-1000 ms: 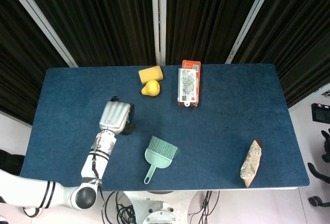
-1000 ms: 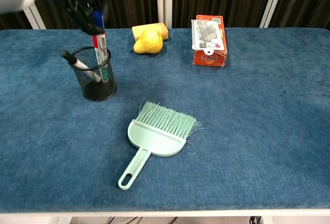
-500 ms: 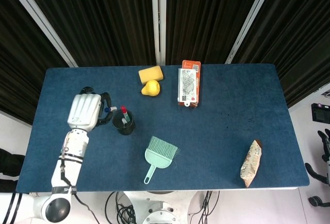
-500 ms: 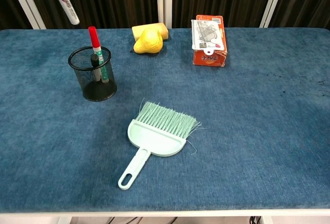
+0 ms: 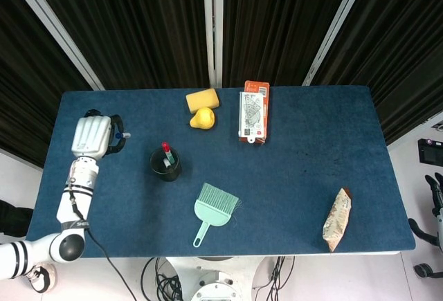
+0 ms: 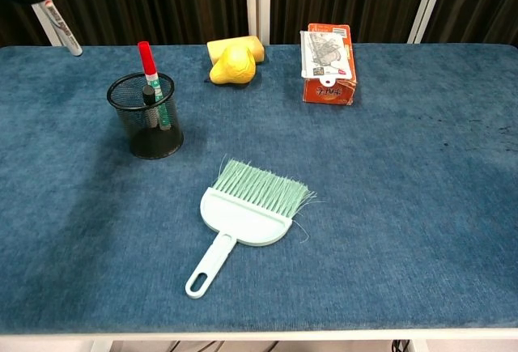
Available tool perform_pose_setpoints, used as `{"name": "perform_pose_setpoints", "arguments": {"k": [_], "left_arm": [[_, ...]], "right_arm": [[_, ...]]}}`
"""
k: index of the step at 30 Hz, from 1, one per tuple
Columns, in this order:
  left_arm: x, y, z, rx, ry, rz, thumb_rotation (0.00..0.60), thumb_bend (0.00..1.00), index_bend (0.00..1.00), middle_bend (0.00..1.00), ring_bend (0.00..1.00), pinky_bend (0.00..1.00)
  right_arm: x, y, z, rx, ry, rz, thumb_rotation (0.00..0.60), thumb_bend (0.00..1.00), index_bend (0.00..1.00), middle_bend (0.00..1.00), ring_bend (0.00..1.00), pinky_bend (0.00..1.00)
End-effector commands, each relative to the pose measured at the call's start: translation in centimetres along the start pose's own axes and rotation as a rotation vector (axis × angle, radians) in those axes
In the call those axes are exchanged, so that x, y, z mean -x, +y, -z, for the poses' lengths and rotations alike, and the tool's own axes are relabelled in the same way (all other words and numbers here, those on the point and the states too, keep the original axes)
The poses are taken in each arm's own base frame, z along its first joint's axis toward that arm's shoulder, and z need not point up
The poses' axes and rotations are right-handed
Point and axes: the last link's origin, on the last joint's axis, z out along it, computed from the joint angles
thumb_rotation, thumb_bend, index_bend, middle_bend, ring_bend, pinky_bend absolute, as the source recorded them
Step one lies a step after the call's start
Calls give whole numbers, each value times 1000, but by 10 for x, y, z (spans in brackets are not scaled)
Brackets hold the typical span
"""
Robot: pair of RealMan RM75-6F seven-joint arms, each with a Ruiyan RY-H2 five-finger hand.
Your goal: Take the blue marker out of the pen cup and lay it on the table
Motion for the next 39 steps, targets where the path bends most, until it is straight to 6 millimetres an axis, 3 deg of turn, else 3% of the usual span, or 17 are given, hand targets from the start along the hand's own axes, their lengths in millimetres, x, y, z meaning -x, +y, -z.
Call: {"name": "perform_pose_setpoints", "arguments": {"k": [1, 5, 7, 8, 12, 14, 20, 29, 33, 39], "left_arm": [[34, -8, -3, 48, -35, -34, 600, 354, 712, 784, 498, 253], [58, -15, -4, 57, -62, -64, 600, 354, 701, 765, 483, 292], [64, -17, -4, 68, -70, -64, 600, 352, 655, 708, 440, 291], [66, -18, -4, 73, -81, -66, 600, 346, 596, 644, 392, 285], [69, -24, 4, 95, -194, -103, 600, 299, 100, 148, 46, 170], [63, -25, 9, 117, -178, -106, 600, 280, 32, 22, 0, 123], [42, -36, 43, 150, -125, -133, 600, 257, 24, 0, 0, 66], [10, -73, 118, 90, -89, -117, 600, 258, 25, 0, 0, 33], [12, -104, 145, 102, -28, -168, 600, 259, 27, 0, 0, 32], [35, -148, 184, 59, 4, -251, 600, 261, 30, 0, 0, 40]], "right_arm": [[-1, 0, 0, 2, 1, 1, 600, 176, 0, 0, 0, 0], [0, 1, 0, 16, -9, 0, 600, 176, 0, 0, 0, 0], [0, 1, 0, 20, -11, 1, 600, 176, 0, 0, 0, 0], [-1, 1, 0, 21, -10, 1, 600, 176, 0, 0, 0, 0], [-2, 3, 1, 28, -5, -2, 600, 176, 0, 0, 0, 0], [-2, 3, 1, 30, -7, -5, 600, 176, 0, 0, 0, 0], [1, 5, 0, 37, -17, -9, 600, 176, 0, 0, 0, 0], [1, 1, 0, 20, -11, -18, 600, 176, 0, 0, 0, 0], [2, -4, 3, -5, -1, -20, 600, 176, 0, 0, 0, 0], [10, -15, 8, -109, 38, 5, 600, 176, 0, 0, 0, 0]]}}
